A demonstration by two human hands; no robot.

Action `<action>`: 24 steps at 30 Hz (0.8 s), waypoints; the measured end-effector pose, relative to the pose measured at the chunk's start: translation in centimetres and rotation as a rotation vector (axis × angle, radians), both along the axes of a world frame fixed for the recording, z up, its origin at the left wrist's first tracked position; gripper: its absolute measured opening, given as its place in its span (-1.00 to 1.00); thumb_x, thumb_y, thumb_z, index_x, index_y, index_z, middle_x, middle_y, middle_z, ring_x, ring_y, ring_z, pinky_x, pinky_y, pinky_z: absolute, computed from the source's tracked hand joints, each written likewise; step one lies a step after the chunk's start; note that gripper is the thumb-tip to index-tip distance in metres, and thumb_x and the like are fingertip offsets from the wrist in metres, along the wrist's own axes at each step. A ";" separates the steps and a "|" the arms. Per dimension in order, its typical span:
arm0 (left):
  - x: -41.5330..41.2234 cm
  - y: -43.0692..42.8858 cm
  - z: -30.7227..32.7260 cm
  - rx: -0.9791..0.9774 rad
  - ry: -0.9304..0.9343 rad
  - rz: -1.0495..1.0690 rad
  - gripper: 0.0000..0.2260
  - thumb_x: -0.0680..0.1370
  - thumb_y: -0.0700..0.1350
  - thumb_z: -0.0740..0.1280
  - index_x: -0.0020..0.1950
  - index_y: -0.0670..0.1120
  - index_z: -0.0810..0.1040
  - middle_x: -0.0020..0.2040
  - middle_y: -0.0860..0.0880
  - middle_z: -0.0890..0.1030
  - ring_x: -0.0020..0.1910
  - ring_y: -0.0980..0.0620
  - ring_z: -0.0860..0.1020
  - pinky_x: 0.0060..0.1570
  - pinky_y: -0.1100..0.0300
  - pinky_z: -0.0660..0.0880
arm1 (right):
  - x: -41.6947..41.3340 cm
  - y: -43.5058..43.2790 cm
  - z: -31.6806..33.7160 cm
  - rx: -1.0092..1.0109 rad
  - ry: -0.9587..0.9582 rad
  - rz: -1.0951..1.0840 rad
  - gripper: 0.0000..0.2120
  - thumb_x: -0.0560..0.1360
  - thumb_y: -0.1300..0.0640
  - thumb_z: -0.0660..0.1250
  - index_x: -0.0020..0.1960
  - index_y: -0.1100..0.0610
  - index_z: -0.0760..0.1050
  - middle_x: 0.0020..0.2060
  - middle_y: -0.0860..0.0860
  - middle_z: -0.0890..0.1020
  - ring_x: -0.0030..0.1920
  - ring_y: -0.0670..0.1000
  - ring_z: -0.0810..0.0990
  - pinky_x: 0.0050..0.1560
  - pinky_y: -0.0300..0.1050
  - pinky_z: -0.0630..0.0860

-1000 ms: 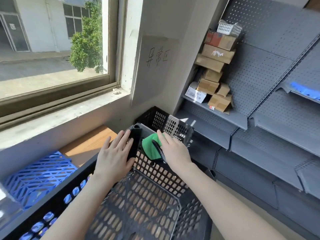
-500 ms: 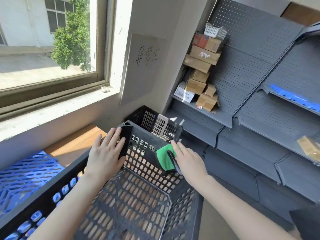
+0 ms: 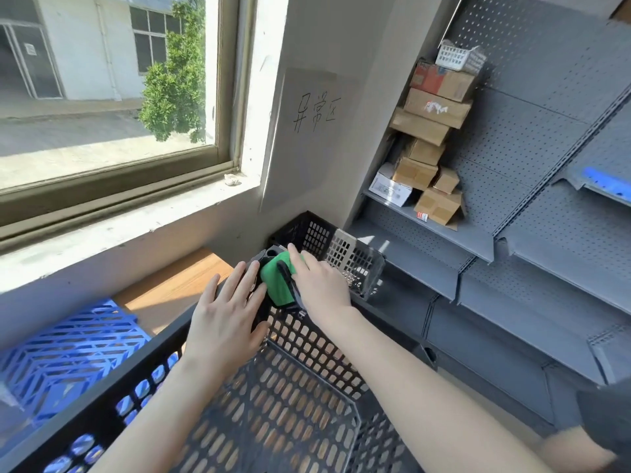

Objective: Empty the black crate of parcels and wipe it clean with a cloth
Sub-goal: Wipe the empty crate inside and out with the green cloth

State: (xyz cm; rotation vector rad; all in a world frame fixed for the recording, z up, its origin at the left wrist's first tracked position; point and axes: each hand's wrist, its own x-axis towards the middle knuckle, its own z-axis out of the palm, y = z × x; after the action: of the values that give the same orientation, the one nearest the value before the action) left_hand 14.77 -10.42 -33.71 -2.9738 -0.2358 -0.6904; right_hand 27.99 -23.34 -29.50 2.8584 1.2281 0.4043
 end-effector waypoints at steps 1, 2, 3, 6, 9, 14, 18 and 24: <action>0.1 0.1 0.1 0.003 0.004 0.002 -0.43 0.42 0.17 0.22 0.33 -0.11 0.55 0.48 -0.16 0.35 0.47 -0.15 0.32 0.38 -0.19 0.22 | 0.1 0.4 0.0 0.003 -0.002 0.000 -0.47 0.64 0.13 0.13 0.57 0.08 0.04 0.39 0.08 0.42 0.17 0.13 0.54 0.07 -0.01 0.49; 0.1 0.1 0.1 0.006 0.012 0.003 -0.43 0.43 0.17 0.23 0.33 -0.11 0.55 0.49 -0.16 0.35 0.48 -0.15 0.31 0.39 -0.19 0.21 | 0.2 0.5 0.0 0.001 0.001 0.001 -0.46 0.64 0.13 0.13 0.57 0.08 0.04 0.39 0.09 0.42 0.16 0.14 0.54 0.08 -0.01 0.49; 0.2 0.2 0.2 0.011 0.023 0.005 -0.43 0.43 0.17 0.24 0.34 -0.11 0.55 0.49 -0.15 0.33 0.48 -0.14 0.30 0.39 -0.18 0.19 | 0.2 0.4 0.2 0.000 0.009 0.004 -0.46 0.64 0.14 0.13 0.57 0.08 0.03 0.40 0.10 0.40 0.17 0.14 0.54 0.09 0.00 0.49; 0.1 0.4 0.4 0.024 0.034 0.009 -0.44 0.43 0.18 0.28 0.33 -0.10 0.55 0.50 -0.15 0.33 0.49 -0.13 0.29 0.39 -0.17 0.19 | 0.3 -1.0 0.5 -0.027 0.043 0.012 -0.42 0.63 0.17 0.12 0.58 0.03 -0.04 0.44 0.07 0.34 0.23 0.14 0.50 0.11 0.02 0.48; 0.0 0.5 0.5 0.017 0.032 0.010 -0.46 0.42 0.16 0.37 0.31 -0.11 0.57 0.49 -0.16 0.34 0.47 -0.14 0.32 0.37 -0.19 0.25 | 0.5 -3.2 0.6 -0.064 0.077 0.010 -0.33 0.61 0.17 0.21 0.58 0.01 -0.09 0.42 0.04 0.35 0.27 0.13 0.47 0.11 0.03 0.50; 0.2 0.4 0.7 0.017 0.046 0.007 -0.40 0.36 0.17 0.48 0.31 -0.12 0.57 0.49 -0.17 0.34 0.47 -0.15 0.32 0.36 -0.20 0.26 | 0.5 -8.3 0.8 -0.137 0.110 -0.020 -0.29 0.59 0.18 0.24 0.57 -0.03 -0.12 0.44 -0.02 0.31 0.18 0.12 0.52 -0.07 0.01 0.55; 0.3 0.4 0.7 0.018 0.044 -0.007 -0.38 0.36 0.17 0.49 0.31 -0.13 0.57 0.49 -0.18 0.32 0.47 -0.14 0.30 0.37 -0.19 0.23 | -0.5 -12.0 1.8 -0.147 0.159 -0.087 -0.31 0.60 0.15 0.19 0.57 -0.06 -0.13 0.42 -0.05 0.34 0.13 0.12 0.52 -0.05 -0.01 0.49; 0.5 0.5 0.6 0.001 0.024 -0.023 -0.38 0.31 0.11 0.55 0.28 -0.17 0.58 0.47 -0.20 0.36 0.45 -0.17 0.34 0.32 -0.22 0.29 | -1.3 -16.9 3.2 -0.183 0.260 -0.204 -0.46 0.65 0.05 0.07 0.57 -0.10 -0.06 0.49 -0.10 0.27 0.29 0.15 0.47 0.16 0.04 0.48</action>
State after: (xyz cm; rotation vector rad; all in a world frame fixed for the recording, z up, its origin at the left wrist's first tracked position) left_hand 15.29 -9.94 -33.09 -2.9866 -0.1998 -0.6563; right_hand 26.66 -40.26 -26.34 2.9004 0.9281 -0.0829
